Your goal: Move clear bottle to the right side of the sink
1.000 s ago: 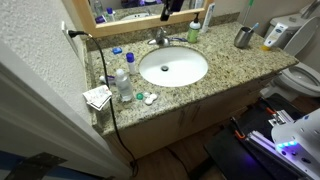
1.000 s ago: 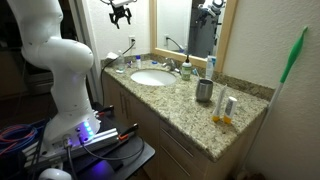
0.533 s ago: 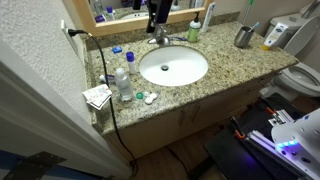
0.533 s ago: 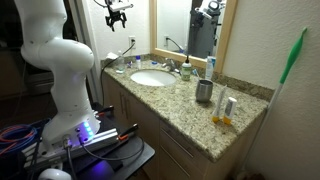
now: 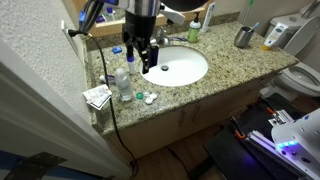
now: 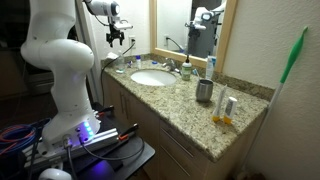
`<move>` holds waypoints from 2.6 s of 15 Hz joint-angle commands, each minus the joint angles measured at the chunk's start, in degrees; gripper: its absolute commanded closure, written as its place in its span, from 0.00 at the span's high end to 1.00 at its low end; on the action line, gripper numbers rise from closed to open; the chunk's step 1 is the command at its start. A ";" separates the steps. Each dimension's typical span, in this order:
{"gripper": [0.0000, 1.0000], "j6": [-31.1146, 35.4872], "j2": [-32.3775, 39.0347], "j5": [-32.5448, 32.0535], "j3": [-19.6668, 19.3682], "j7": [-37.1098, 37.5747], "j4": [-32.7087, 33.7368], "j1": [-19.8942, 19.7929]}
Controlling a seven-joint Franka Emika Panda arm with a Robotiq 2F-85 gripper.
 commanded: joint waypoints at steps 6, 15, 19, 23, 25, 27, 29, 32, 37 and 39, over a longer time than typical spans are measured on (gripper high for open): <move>1.00 2.87 7.78 -10.13 0.64 3.21 5.26 0.73; 1.00 11.65 7.76 -9.93 0.83 0.11 2.39 -0.76; 1.00 14.78 8.00 -5.43 2.59 -5.43 -0.05 -3.45; 1.00 14.43 8.12 -4.61 2.01 -5.72 0.42 -3.09; 1.00 14.94 8.11 -4.37 2.15 -6.07 0.09 -3.46; 1.00 13.81 0.81 -1.03 5.01 -8.71 -0.55 -5.03; 1.00 15.54 -3.26 1.31 6.16 -10.18 -1.34 -5.40; 1.00 13.41 -2.69 0.94 4.73 -7.52 1.68 -3.16; 1.00 13.42 2.86 1.36 4.38 -7.43 5.06 -2.28; 1.00 14.85 7.30 -0.43 3.65 -5.61 7.05 -1.79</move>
